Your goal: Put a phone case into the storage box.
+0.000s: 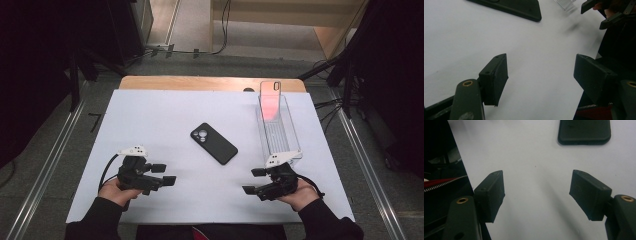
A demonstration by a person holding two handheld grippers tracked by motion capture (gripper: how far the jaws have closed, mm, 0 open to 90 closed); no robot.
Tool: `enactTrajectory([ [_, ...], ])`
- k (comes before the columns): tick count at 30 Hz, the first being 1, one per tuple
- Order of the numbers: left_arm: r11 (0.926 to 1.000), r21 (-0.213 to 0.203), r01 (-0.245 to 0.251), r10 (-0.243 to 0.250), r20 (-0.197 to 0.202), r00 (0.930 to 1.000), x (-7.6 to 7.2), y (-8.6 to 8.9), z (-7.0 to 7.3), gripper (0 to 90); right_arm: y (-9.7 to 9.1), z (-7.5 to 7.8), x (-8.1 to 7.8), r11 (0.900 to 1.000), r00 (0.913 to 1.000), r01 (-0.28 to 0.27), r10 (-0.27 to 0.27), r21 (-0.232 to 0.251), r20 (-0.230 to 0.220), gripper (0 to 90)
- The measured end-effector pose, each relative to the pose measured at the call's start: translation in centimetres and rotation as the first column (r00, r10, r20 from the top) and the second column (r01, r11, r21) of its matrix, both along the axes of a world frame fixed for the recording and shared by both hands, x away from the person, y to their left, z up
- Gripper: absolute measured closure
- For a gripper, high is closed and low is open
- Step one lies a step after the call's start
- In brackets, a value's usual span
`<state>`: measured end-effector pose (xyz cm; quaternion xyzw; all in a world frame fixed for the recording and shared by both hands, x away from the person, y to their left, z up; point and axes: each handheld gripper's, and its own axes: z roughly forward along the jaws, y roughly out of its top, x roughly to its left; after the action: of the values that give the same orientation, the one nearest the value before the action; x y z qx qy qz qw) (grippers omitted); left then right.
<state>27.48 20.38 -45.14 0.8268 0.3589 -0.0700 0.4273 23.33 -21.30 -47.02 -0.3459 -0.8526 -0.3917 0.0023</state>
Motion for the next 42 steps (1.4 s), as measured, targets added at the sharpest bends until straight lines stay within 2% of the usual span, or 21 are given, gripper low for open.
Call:
enactTrajectory([
  [10, 0.9996, -0.021, -0.02, 0.021, 0.012, 0.9997, 0.1, 0.2, -0.1, 26.6, -0.3, -0.1, 0.2, 0.9996, 0.9997, 0.023, -0.023, 0.014, 0.007, 25.2],
  [14, 0.9989, -0.035, -0.031, 0.032, 0.005, 0.9995, 0.2, 0.3, -0.1, 24.4, -0.4, 0.3, 0.5, 0.9975, 0.9983, 0.057, -0.057, 0.042, 0.01, 24.8],
  [18, 0.9989, -0.035, -0.031, 0.031, -0.002, 0.9995, 0.2, 0.3, -0.1, 24.4, -0.3, 0.7, 0.8, 0.9952, 0.9965, 0.084, -0.084, 0.05, -0.009, 24.6],
  [23, 0.9987, -0.037, -0.034, 0.034, -0.002, 0.9994, 0.3, 0.3, 0.0, 24.4, 0.0, 1.6, 1.0, 0.9917, 0.9942, 0.107, -0.107, 0.072, 0.001, 23.3],
  [25, 0.9988, -0.034, -0.036, 0.035, -0.005, 0.9994, 0.3, 0.3, -0.1, 24.4, 0.2, 1.9, 1.1, 0.9914, 0.9937, 0.11, -0.111, 0.071, 0.013, 23.0],
  [29, 0.9984, -0.038, -0.041, 0.04, -0.011, 0.9991, 0.3, 0.4, 0.0, 24.4, 0.7, 2.5, 1.7, 0.989, 0.9914, 0.13, -0.131, 0.071, 0.001, 22.3],
  [32, 0.9985, -0.037, -0.041, 0.041, -0.011, 0.9991, 0.3, 0.3, 0.0, 24.4, 0.9, 2.8, 2.2, 0.9865, 0.9895, 0.145, -0.144, 0.077, -0.008, 21.9],
  [37, 0.9986, -0.03, -0.044, 0.043, -0.013, 0.999, 0.4, 0.3, -0.1, 24.4, 1.4, 2.9, 2.8, 0.9848, 0.9866, 0.163, -0.163, 0.059, -0.004, 21.8],
  [42, 0.9983, -0.027, -0.052, 0.051, -0.015, 0.9986, 0.4, 0.4, 0.0, 24.4, 2.0, 3.3, 3.7, 0.9832, 0.9853, 0.171, -0.171, 0.065, 0.001, 21.3],
])
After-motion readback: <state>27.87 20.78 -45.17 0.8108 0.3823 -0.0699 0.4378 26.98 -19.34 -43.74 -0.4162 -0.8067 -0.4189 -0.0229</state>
